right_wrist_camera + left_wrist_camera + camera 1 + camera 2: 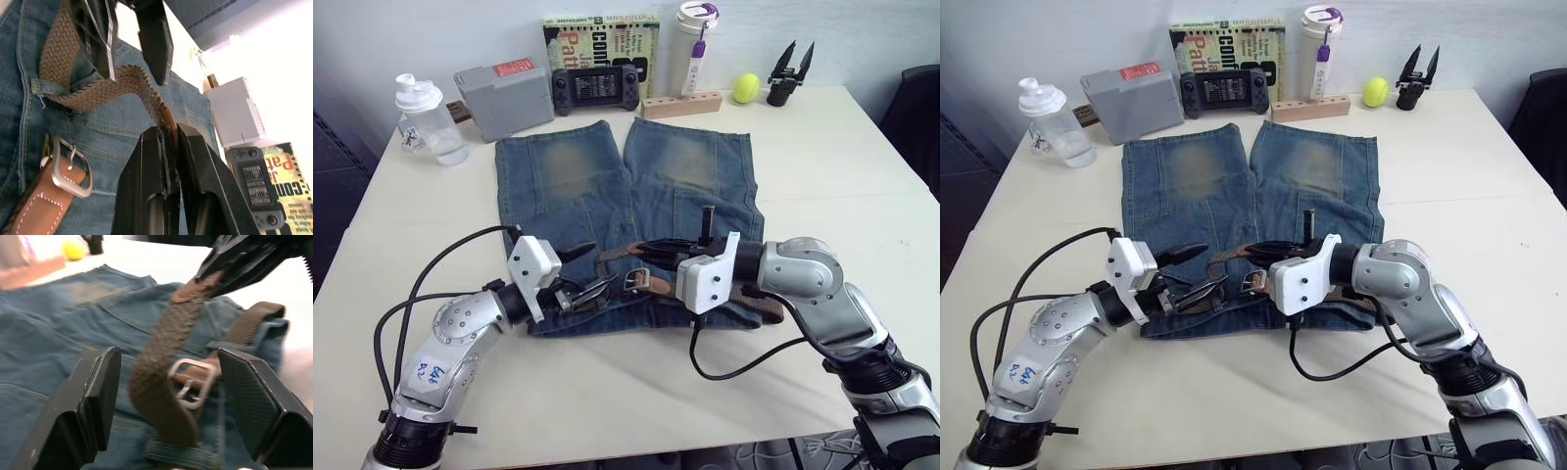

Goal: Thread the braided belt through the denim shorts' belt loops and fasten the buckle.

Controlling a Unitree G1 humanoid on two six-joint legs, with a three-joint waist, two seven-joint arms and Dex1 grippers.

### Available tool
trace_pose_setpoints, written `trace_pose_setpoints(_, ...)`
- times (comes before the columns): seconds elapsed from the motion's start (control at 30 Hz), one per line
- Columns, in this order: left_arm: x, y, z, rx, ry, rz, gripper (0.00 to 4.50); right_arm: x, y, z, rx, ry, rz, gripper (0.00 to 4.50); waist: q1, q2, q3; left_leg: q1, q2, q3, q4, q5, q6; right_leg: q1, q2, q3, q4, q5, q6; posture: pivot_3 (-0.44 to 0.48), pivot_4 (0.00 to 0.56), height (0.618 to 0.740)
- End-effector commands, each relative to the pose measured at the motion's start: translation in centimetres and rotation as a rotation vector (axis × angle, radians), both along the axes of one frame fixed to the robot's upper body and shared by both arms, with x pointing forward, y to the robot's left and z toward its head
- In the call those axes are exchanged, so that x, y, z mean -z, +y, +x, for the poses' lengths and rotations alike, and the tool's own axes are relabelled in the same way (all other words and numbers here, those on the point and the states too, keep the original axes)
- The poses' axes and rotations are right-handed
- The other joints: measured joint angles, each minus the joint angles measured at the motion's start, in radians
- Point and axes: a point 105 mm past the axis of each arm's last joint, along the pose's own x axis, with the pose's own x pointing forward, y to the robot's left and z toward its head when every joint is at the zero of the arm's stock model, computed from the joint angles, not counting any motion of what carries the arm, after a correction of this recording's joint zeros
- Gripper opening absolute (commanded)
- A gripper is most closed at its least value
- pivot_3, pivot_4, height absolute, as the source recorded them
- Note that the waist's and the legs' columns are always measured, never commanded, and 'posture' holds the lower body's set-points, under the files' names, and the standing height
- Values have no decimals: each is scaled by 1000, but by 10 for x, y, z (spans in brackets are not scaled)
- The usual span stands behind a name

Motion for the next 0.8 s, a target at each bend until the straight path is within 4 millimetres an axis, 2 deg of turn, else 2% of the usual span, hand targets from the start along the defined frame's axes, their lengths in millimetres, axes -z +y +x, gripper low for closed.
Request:
trace_pose_setpoints(0.03, -12, 1, 6, -29, -133, -10, 3465, -13, 8, -9, -50, -41, 26, 0, 0, 0, 0, 0, 0, 0, 0, 0, 0, 0, 0, 0, 0, 0, 0, 0, 150, 726)
trace_pose_setpoints(0.2, -12, 0, 7, -32, -157, -18, 2157, -13, 9, -8, -48, -32, 34, 0, 1, 0, 0, 0, 0, 0, 2, 0, 0, 0, -1, 0, 1, 0, 0, 0, 150, 726)
trace_pose_setpoints(0.33, -10, 3, 10, -48, -162, -14, 636, -13, 8, -7, -38, -24, 37, 0, 2, 0, 0, 0, 0, 0, 2, 0, 0, 0, -1, 0, 1, 0, 0, 0, 150, 726)
trace_pose_setpoints(0.37, -9, 4, 10, -49, -162, -10, 140, -14, 7, -6, -36, -22, 39, 0, 2, 0, 0, 0, 0, 0, 2, 0, 0, 0, -1, 0, 1, 0, 0, 0, 150, 726)
trace_pose_setpoints(0.57, -8, 4, 10, -55, -165, -16, 55, -14, 6, -6, -21, 16, 62, 0, 2, 0, 0, 0, 0, 0, 2, 0, 0, 0, -1, 0, 1, 0, 0, 0, 150, 726)
trace_pose_setpoints(0.67, -9, 4, 9, -58, -175, -20, 55, -21, 2, -1, 36, 80, 150, 0, 2, 0, 0, 0, 0, 0, 2, 0, 0, 0, -1, 0, 1, 0, 0, 0, 150, 726)
trace_pose_setpoints(0.7, -9, 4, 8, -58, -173, -23, 15, -22, 1, 1, 57, 142, 196, 421, 2, 0, 0, 0, 0, 0, 2, 0, 0, 0, -1, 0, 1, 0, 0, 0, 150, 726)
trace_pose_setpoints(0.77, -8, 5, 8, -65, -169, -22, 0, -16, -3, 2, 90, 238, 225, 938, 2, 0, 0, 0, 0, 0, 2, 0, 0, 0, -1, 0, 1, 0, 0, 0, 150, 726)
trace_pose_setpoints(0.8, -6, 7, 8, -72, -163, -20, 0, -12, -6, 3, 113, 280, 239, 1431, 2, 0, 0, 0, 0, 0, 2, 0, 0, 0, -1, 0, 1, 0, 0, 0, 150, 726)
